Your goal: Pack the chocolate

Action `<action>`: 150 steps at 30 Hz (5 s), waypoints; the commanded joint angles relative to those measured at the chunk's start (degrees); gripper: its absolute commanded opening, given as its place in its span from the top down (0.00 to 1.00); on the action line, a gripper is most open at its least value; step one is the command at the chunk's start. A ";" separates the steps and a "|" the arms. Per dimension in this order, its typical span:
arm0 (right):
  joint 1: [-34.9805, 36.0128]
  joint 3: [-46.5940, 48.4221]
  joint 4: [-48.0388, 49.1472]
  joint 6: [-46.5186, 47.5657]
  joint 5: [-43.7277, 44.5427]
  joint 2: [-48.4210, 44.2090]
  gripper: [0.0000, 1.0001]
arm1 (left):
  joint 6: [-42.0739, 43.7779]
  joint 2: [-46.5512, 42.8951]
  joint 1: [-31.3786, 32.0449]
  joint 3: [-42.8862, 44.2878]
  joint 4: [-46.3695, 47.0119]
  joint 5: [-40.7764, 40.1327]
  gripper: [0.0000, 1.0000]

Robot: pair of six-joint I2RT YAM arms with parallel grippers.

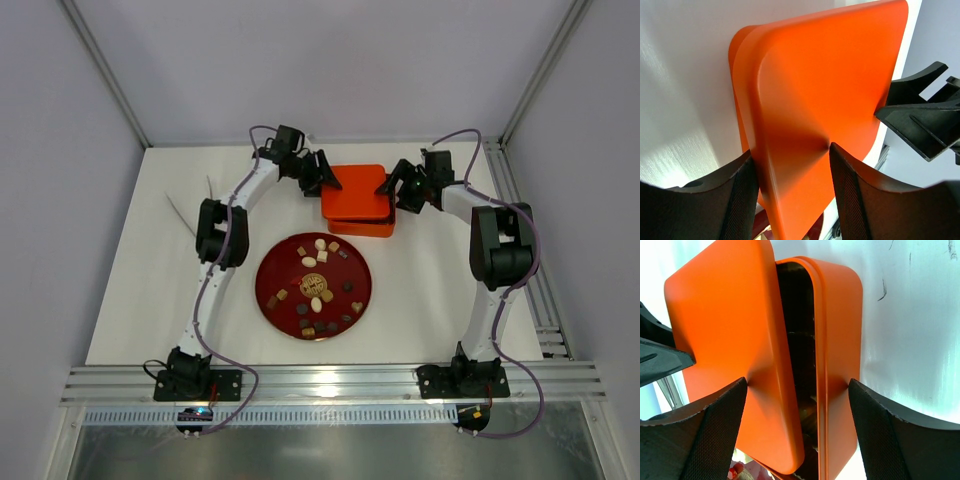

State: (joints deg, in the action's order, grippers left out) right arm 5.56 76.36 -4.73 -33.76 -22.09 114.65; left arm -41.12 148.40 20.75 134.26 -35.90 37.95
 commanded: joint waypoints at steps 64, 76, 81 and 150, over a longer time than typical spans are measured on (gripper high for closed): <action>4.63 4.94 3.59 4.31 -7.18 2.16 0.12 | 18.45 -4.69 5.70 2.94 -6.82 1.16 0.34; 4.54 4.68 3.94 4.40 -7.27 2.33 0.12 | 15.90 -7.42 4.56 -0.31 -3.65 -1.74 0.26; 4.11 3.89 4.38 3.70 -8.14 1.98 0.12 | 16.34 -9.00 4.38 -1.89 -2.77 -2.53 0.25; 2.61 -4.03 10.10 -0.96 -7.62 -3.12 0.23 | 18.97 -7.51 9.57 3.64 -12.96 -18.53 0.27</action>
State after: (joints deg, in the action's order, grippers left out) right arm 6.68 70.78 5.37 -34.44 -28.03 114.24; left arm -22.79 140.00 28.03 134.56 -49.25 16.21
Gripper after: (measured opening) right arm 0.782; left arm 0.736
